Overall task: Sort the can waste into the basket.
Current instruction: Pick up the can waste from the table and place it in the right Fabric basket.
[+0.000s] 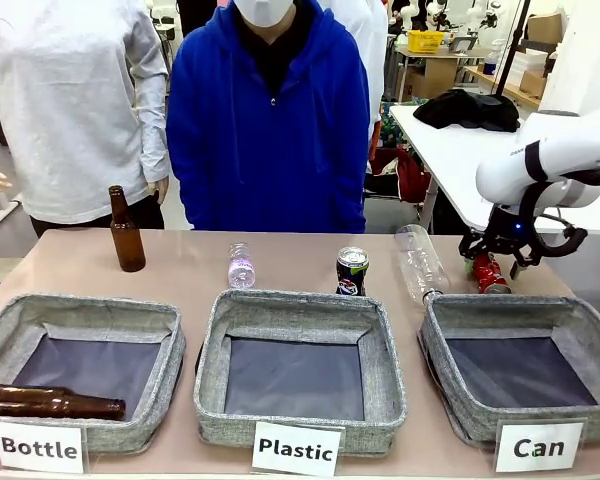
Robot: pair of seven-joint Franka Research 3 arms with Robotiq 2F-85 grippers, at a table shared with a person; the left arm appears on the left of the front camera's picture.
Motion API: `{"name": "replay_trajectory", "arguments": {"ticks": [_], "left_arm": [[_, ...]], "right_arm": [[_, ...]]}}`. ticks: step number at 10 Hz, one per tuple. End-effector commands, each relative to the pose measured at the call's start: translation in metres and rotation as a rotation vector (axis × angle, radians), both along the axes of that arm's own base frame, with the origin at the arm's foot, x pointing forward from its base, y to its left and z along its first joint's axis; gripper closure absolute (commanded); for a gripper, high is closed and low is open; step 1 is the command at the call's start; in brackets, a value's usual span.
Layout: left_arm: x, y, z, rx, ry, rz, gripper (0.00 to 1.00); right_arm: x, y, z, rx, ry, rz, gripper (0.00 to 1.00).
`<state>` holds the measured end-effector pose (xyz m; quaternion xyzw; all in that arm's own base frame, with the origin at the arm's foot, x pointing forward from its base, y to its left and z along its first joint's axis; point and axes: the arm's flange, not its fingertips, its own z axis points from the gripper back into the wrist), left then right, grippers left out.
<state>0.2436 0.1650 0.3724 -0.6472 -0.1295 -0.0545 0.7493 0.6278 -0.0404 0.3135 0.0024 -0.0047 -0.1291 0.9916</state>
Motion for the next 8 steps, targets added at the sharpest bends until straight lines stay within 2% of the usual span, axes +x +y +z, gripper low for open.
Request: {"name": "replay_trajectory", "arguments": {"ticks": [1,4,5,6,7,8], "left_arm": [[-0.0082,0.0027,0.0095,-0.010,-0.026,0.001,0.00],[-0.0082,0.0027,0.0095,-0.010,-0.026,0.001,0.00],[-0.0082,0.0027,0.0095,-0.010,-0.026,0.001,0.00],[-0.0082,0.0027,0.0095,-0.010,-0.026,0.001,0.00],[-0.0082,0.0027,0.0095,-0.010,-0.026,0.001,0.00],[-0.0082,0.0027,0.0095,-0.010,-0.026,0.001,0.00]], "right_arm": [[0.0080,-0.0020,0.0008,-0.038,0.009,0.043,0.00],[0.0077,-0.0019,-0.0013,-0.046,0.017,0.052,0.00],[0.0066,-0.0009,-0.0016,-0.047,0.010,0.057,0.06],[0.0080,-0.0004,-0.0005,-0.050,0.018,0.060,0.60],[0.0079,0.0001,-0.0005,-0.051,0.024,0.065,0.66],[0.0072,-0.0003,-0.0009,-0.051,0.028,0.067,1.00]]}}
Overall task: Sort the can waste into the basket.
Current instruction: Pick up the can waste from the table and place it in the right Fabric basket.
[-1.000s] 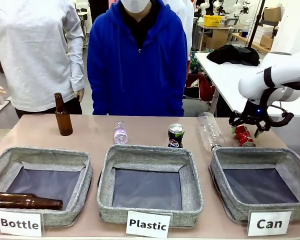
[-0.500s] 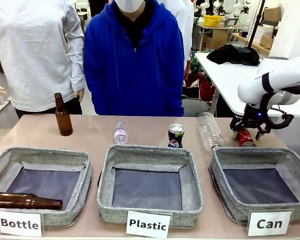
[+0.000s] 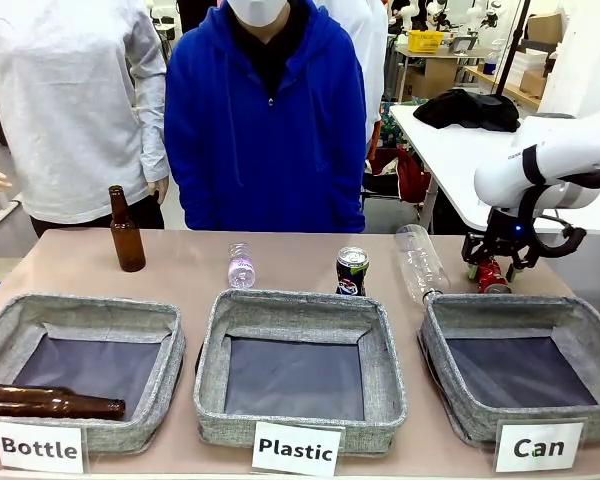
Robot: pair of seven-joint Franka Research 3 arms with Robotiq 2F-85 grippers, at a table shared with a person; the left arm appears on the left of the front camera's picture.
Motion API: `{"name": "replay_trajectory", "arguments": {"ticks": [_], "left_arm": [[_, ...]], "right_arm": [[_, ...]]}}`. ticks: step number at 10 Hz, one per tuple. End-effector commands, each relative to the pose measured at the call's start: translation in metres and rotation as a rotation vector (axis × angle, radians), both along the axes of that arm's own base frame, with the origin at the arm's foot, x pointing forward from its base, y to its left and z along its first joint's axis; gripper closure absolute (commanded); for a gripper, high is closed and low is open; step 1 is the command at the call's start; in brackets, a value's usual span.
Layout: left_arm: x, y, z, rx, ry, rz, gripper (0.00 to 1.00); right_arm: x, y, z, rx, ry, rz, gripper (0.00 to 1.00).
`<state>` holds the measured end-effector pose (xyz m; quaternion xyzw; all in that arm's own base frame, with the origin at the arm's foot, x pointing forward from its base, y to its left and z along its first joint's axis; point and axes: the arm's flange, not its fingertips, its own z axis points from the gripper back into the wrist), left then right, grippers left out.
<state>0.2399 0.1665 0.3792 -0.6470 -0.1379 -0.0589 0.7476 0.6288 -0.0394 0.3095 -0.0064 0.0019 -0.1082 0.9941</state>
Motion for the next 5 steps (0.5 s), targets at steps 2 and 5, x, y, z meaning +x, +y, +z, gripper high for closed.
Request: {"name": "replay_trajectory", "arguments": {"ticks": [2,5], "left_arm": [[-0.0045,0.0011,0.0027,-0.008,-0.007,-0.004,0.00],[-0.0045,0.0011,0.0027,-0.008,-0.007,-0.004,0.00]], "right_arm": [[0.0062,-0.0011,0.0033,-0.038,0.016,0.027,1.00],[0.0058,-0.0016,0.0028,-0.035,0.012,0.028,1.00]]}}
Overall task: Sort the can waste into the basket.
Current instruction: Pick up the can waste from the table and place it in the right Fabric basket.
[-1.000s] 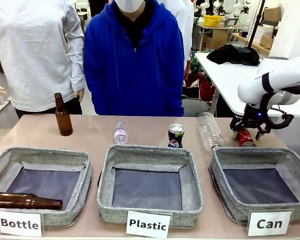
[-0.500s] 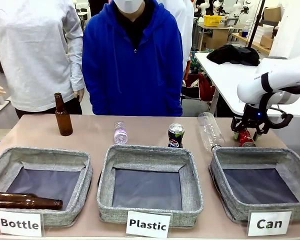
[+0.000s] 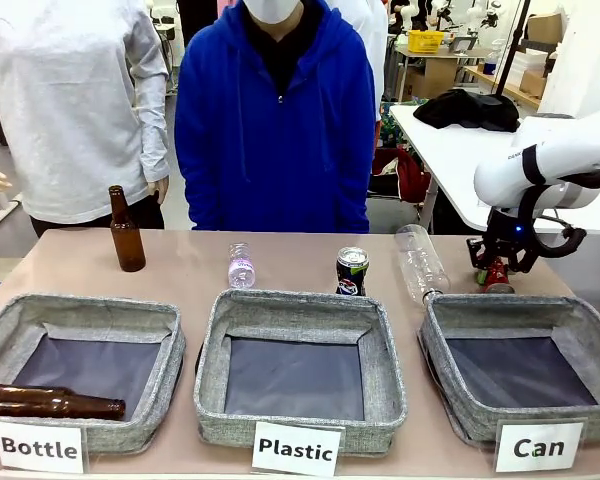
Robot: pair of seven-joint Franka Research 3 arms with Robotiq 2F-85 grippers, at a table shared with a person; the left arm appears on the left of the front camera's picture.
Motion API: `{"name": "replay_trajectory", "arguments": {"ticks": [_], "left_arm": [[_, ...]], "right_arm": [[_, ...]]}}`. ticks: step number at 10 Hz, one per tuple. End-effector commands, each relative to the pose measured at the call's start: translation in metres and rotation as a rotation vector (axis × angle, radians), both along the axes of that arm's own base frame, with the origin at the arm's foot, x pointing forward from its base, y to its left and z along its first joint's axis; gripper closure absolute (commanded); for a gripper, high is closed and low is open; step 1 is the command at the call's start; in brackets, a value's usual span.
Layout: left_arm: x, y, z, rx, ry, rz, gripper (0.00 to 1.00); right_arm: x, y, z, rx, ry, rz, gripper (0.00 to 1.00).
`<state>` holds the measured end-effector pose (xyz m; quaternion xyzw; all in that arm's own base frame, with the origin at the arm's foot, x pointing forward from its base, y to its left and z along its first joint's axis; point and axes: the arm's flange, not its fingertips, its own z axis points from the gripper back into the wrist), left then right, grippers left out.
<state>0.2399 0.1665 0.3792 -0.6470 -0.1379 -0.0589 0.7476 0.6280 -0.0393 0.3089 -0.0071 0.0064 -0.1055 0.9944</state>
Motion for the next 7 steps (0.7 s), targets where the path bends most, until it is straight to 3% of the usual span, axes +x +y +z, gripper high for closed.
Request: {"name": "replay_trajectory", "arguments": {"ticks": [1,3,5,7], "left_arm": [[-0.005,0.001,0.003,-0.008,-0.007,-0.004,0.00],[-0.005,0.001,0.003,-0.008,-0.007,-0.004,0.00],[-0.005,0.001,0.003,-0.008,-0.007,-0.004,0.00],[-0.005,0.001,0.003,-0.008,-0.007,-0.004,0.00]], "right_arm": [[0.006,-0.002,0.005,-0.034,-0.003,0.024,1.00],[0.000,-0.003,0.020,-0.025,-0.033,0.038,1.00],[-0.025,-0.004,0.075,-0.008,-0.116,0.085,1.00],[-0.068,0.002,0.137,0.004,-0.119,0.182,1.00]]}}
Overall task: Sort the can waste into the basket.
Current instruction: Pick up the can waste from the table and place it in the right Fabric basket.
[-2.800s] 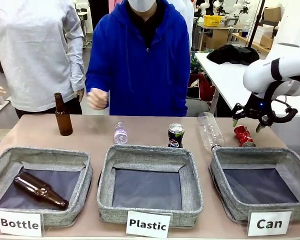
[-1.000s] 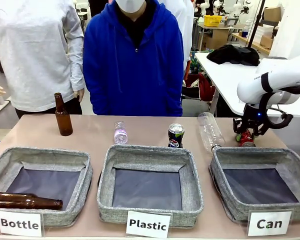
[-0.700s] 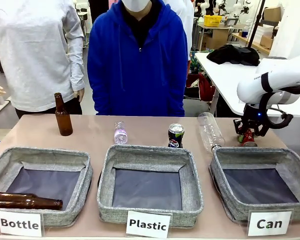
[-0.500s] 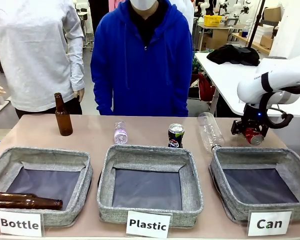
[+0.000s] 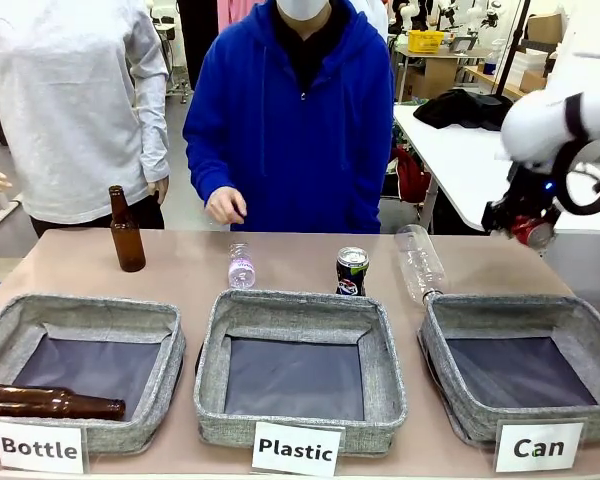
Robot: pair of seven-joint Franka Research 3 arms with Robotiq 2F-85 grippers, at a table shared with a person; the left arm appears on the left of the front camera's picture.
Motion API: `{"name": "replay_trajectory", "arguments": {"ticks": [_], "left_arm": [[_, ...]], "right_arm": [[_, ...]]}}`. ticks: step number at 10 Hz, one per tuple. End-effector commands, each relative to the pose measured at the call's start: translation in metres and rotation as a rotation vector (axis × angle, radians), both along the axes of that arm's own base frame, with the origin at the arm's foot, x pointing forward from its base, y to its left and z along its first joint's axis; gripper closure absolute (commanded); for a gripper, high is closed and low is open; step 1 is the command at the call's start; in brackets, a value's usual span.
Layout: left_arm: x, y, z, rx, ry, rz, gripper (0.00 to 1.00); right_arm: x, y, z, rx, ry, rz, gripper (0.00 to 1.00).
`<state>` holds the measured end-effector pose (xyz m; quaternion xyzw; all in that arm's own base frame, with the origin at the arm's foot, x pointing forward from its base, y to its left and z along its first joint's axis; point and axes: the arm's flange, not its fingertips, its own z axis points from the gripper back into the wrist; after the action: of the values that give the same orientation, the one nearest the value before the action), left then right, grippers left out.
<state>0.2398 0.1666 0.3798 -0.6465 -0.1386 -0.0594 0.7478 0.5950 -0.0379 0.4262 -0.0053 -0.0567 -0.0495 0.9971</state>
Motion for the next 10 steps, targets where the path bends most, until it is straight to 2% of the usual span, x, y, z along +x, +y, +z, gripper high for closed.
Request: {"name": "replay_trajectory", "arguments": {"ticks": [1,3,4,5,7,8,10], "left_arm": [[-0.004,0.001,0.002,-0.009,-0.005,-0.004,0.00],[-0.004,0.001,0.002,-0.009,-0.005,-0.004,0.00],[-0.004,0.001,0.002,-0.009,-0.005,-0.004,0.00],[-0.004,0.001,0.002,-0.009,-0.005,-0.004,0.00],[-0.004,0.001,0.002,-0.009,-0.005,-0.004,0.00],[-0.004,0.001,0.002,-0.009,-0.005,-0.004,0.00],[-0.004,0.001,0.002,-0.009,-0.005,-0.004,0.00]], "right_arm": [[-0.059,0.007,0.038,0.021,0.036,0.174,1.00],[-0.120,0.026,0.052,-0.055,0.049,0.517,1.00],[-0.148,0.033,0.053,-0.041,0.081,0.686,1.00],[-0.167,0.037,0.051,0.004,0.108,0.818,1.00],[-0.199,0.038,0.045,0.067,0.140,1.179,1.00],[-0.208,0.037,0.041,0.093,0.150,1.293,1.00],[-0.212,0.033,0.036,0.130,0.143,1.361,1.00]]}}
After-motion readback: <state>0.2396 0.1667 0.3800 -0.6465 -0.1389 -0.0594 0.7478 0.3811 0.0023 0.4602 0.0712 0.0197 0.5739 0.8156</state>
